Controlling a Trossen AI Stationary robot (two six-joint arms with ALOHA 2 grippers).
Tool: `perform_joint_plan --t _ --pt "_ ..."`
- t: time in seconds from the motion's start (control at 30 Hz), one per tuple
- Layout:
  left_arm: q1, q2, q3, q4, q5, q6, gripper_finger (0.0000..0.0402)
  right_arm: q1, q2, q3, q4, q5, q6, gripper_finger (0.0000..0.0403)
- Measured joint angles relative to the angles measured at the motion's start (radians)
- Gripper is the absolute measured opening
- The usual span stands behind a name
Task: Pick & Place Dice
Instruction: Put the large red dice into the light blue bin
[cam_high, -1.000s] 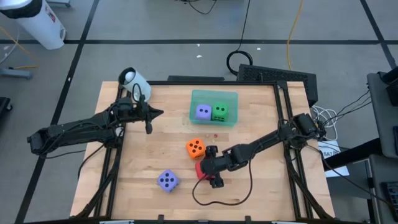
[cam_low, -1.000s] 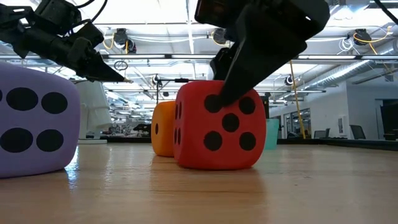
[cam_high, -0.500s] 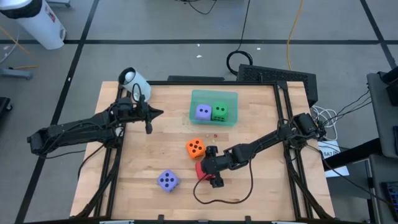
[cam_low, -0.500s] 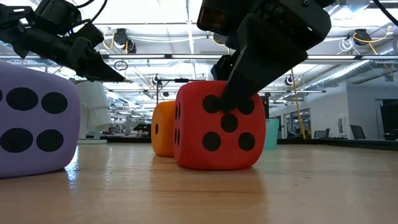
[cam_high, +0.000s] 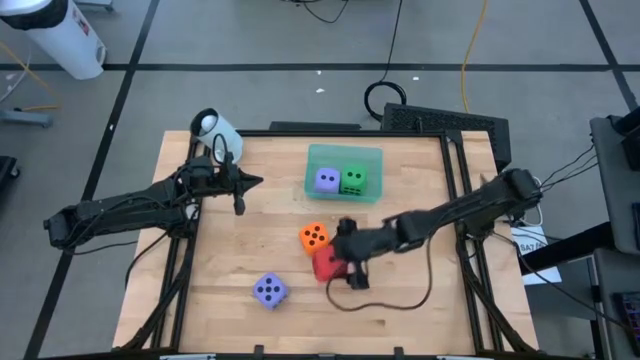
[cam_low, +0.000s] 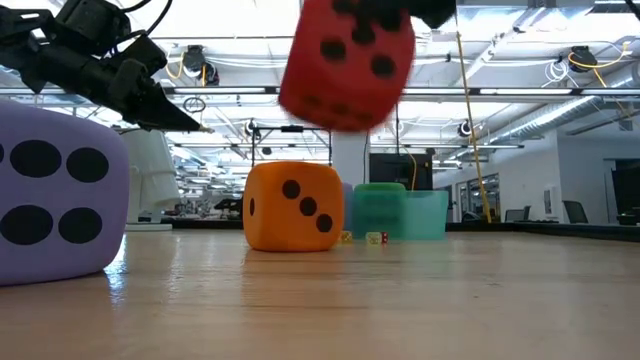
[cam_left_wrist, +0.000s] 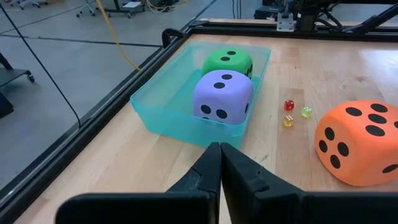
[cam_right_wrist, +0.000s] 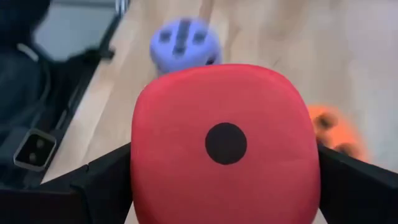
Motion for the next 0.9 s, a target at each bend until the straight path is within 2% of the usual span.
perform_joint_plan --t 0.07,0.23,0.5,0.7,0.9 --pt "0.0 0.0 0.0 0.001 0.0 0.0 0.0021 -0.026 -0.059 0.0 0.006 0.009 -0.039 0.0396" --pt "0.0 0.0 0.0 0.002 0.0 0.0 0.0021 -0.131 -0.206 0.001 -0.002 0.158 -0.142 0.0396" --pt "0.0 0.0 0.0 0.031 -0.001 0.0 0.0021 -0.436 -0.265 0.001 -0.053 0.159 -0.25 0.0396" --pt "0.0 0.0 0.0 0.085 -0.002 0.0 0.0021 -0.652 -0.206 0.001 -0.027 0.011 -0.313 0.0396" --pt "0.0 0.0 0.0 0.132 -0.029 0.05 0.0021 -0.767 -0.08 0.0 0.068 -0.11 -0.398 0.0396"
